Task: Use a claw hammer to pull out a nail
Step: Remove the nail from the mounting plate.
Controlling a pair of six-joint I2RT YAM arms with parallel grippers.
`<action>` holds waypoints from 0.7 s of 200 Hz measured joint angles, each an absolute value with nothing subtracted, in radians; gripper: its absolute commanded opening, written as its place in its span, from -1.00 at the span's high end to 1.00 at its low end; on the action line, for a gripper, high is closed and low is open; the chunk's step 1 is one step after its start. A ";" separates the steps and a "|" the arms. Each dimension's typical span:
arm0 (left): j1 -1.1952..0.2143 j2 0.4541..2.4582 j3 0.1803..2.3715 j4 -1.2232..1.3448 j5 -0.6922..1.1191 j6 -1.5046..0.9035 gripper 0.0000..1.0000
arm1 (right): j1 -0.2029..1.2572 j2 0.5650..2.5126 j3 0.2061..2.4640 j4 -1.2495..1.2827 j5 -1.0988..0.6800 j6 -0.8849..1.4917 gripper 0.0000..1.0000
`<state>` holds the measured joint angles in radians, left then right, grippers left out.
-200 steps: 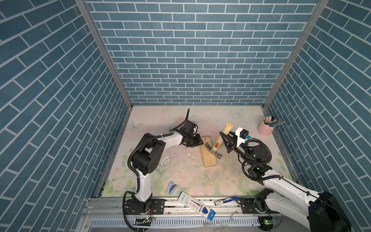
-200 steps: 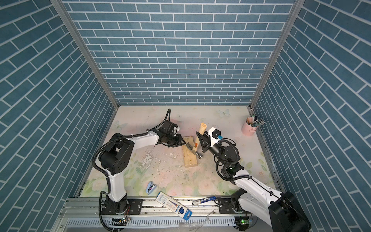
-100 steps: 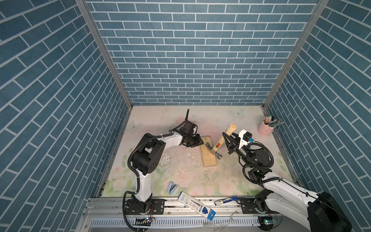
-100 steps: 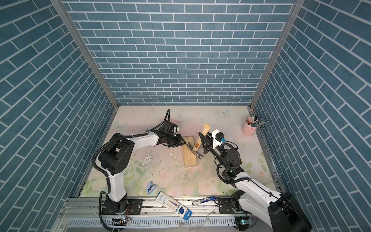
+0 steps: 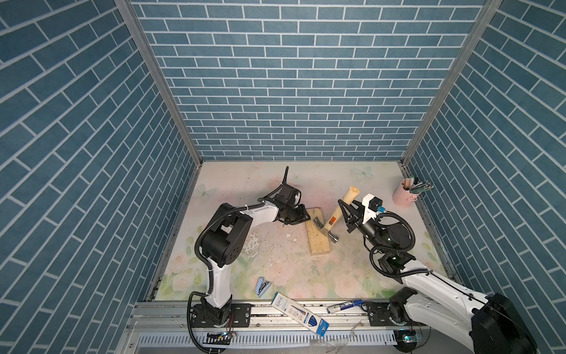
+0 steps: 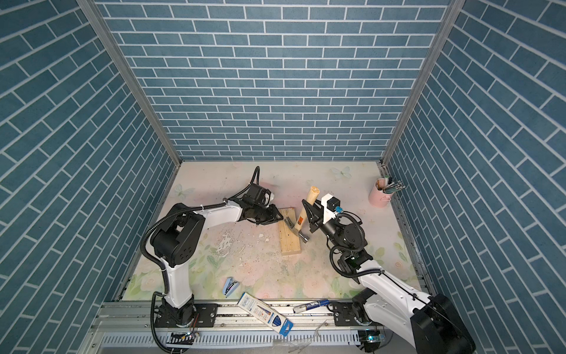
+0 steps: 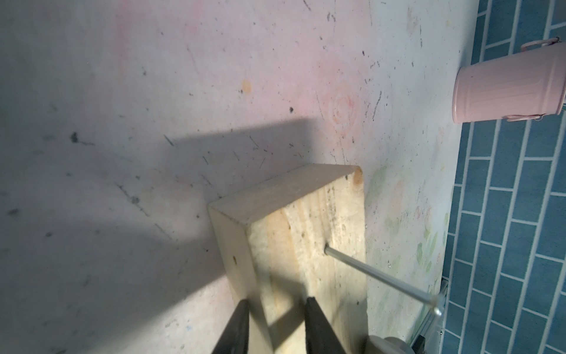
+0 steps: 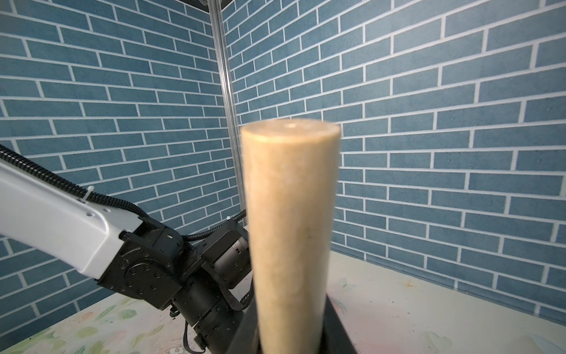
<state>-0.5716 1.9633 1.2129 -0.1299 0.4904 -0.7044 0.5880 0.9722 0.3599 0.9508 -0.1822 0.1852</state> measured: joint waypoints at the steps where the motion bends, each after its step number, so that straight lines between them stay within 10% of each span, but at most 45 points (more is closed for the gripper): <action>1: -0.572 1.963 1.213 -0.130 0.490 -0.704 0.38 | 0.588 0.972 0.361 0.950 -0.182 0.185 1.00; 140: -0.571 1.964 1.212 -0.128 0.492 -0.711 0.38 | 0.588 0.990 0.466 0.781 -0.199 0.150 1.00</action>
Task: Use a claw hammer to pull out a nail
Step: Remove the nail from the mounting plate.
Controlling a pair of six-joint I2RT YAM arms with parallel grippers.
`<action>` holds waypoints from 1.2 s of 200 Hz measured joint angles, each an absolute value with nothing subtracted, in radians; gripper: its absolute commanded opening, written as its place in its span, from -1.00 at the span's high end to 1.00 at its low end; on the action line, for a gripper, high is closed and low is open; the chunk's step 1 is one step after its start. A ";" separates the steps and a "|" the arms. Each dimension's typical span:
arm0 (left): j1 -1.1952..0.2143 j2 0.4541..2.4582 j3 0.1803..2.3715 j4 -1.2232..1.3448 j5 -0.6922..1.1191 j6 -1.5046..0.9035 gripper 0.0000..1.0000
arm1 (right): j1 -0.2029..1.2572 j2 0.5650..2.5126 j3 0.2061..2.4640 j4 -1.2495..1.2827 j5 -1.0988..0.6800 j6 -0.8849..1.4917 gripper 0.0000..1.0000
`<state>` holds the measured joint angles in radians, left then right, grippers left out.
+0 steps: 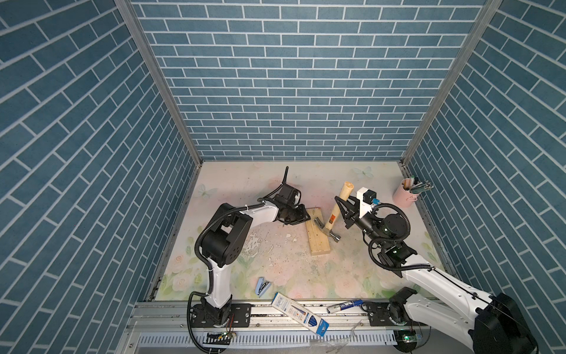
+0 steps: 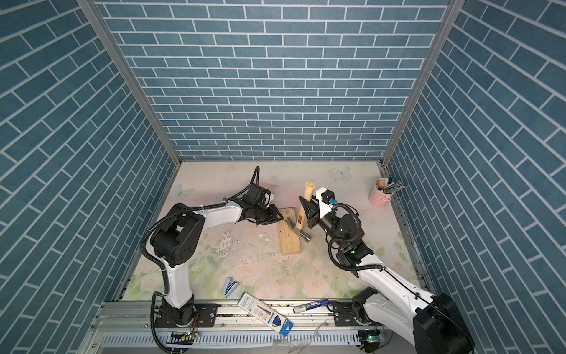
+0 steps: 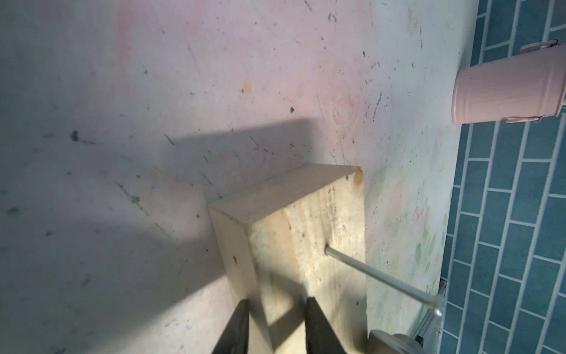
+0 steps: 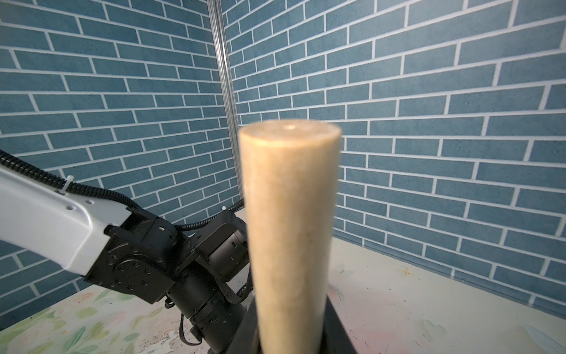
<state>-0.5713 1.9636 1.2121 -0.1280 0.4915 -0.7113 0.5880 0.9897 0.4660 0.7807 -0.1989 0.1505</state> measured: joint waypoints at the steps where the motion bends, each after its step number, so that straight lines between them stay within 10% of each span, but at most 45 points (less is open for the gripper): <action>1: -0.571 1.964 1.212 -0.128 0.492 -0.711 0.38 | 0.588 0.990 0.466 0.781 -0.199 0.150 1.00; 240: -0.570 1.964 1.206 -0.111 0.496 -0.714 0.38 | 0.588 1.033 0.562 0.718 -0.232 0.130 1.00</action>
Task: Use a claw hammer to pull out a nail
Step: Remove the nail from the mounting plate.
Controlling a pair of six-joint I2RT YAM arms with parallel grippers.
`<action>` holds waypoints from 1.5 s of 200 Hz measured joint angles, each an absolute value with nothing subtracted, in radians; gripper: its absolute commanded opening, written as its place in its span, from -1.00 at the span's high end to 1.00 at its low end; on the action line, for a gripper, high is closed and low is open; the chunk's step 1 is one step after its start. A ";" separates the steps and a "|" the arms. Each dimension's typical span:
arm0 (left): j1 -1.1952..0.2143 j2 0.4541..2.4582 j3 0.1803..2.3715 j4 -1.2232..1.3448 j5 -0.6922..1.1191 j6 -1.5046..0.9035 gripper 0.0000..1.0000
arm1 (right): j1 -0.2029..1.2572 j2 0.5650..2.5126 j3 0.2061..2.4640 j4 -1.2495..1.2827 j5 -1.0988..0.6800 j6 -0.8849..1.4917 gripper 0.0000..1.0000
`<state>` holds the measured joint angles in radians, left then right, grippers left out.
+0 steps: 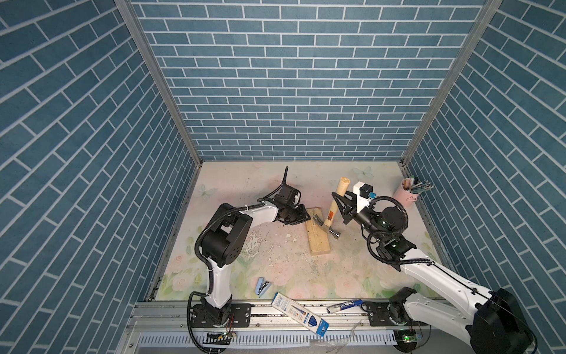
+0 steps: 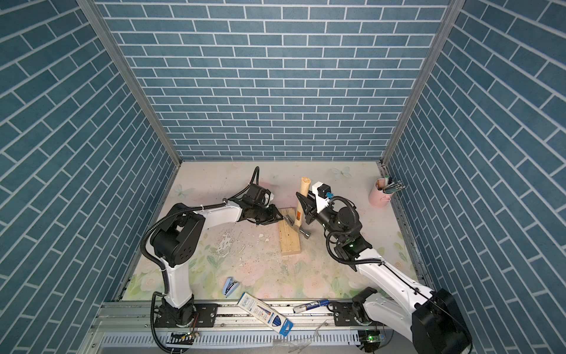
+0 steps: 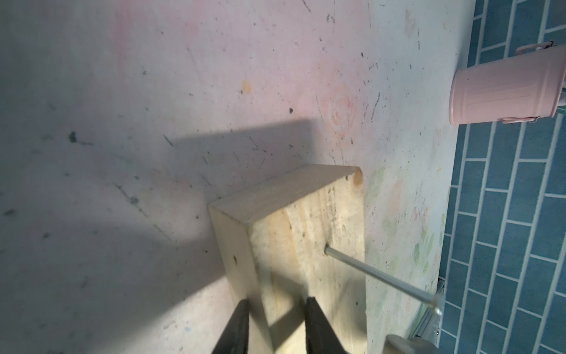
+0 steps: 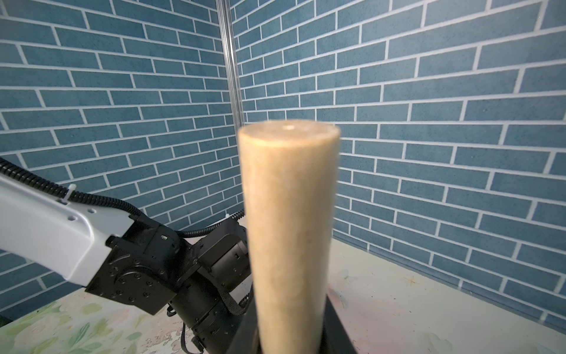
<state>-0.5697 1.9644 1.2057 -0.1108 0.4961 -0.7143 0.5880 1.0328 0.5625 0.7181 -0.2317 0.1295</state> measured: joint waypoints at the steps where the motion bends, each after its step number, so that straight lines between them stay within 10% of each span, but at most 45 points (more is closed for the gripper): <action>1: -0.570 1.964 1.206 -0.111 0.496 -0.714 0.38 | 0.588 1.033 0.563 0.718 -0.232 0.130 1.00; 96: -0.570 1.963 1.204 -0.108 0.497 -0.711 0.37 | 0.588 1.028 0.635 0.698 -0.230 0.122 1.00; 300: -0.580 1.498 0.955 -0.257 0.284 -0.424 0.09 | 0.572 1.221 1.237 -0.168 -0.193 0.261 1.00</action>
